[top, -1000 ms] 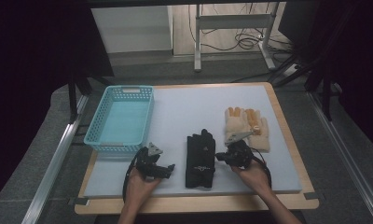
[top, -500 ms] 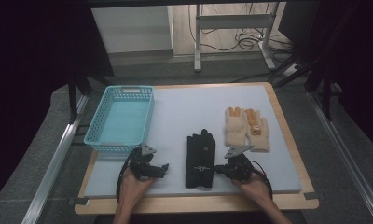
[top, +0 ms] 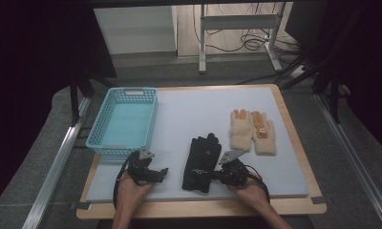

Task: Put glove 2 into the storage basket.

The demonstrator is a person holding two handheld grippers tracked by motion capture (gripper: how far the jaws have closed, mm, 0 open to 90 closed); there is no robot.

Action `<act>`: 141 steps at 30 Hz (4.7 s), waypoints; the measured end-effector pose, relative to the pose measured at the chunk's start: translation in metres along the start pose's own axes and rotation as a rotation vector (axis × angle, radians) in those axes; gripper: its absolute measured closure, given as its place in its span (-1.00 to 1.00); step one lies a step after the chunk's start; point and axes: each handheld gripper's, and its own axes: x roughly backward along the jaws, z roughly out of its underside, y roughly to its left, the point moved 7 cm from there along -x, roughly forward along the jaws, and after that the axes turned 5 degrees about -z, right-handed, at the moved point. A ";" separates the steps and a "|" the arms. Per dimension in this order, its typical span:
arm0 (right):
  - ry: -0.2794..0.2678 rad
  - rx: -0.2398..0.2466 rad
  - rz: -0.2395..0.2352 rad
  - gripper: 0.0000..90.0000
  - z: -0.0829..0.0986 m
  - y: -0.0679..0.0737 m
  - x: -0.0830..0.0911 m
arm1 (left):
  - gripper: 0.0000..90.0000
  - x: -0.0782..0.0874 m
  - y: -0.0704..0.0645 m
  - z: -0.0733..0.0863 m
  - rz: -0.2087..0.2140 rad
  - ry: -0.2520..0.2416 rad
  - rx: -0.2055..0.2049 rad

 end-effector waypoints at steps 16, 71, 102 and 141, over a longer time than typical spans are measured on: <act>0.009 0.052 -0.015 0.80 -0.029 0.019 -0.034 | -0.97 0.000 0.000 0.000 0.007 -0.002 0.006; -0.081 -0.098 0.316 -0.61 0.052 -0.084 0.066 | -0.95 0.038 -0.012 0.002 0.179 -0.036 0.039; -0.082 -0.098 0.318 -0.61 0.052 -0.084 0.066 | -1.00 -0.034 -0.099 -0.062 0.218 0.151 -0.146; -0.081 -0.101 0.317 -0.61 0.053 -0.084 0.066 | 0.41 -0.005 -0.074 -0.093 0.143 0.089 -0.120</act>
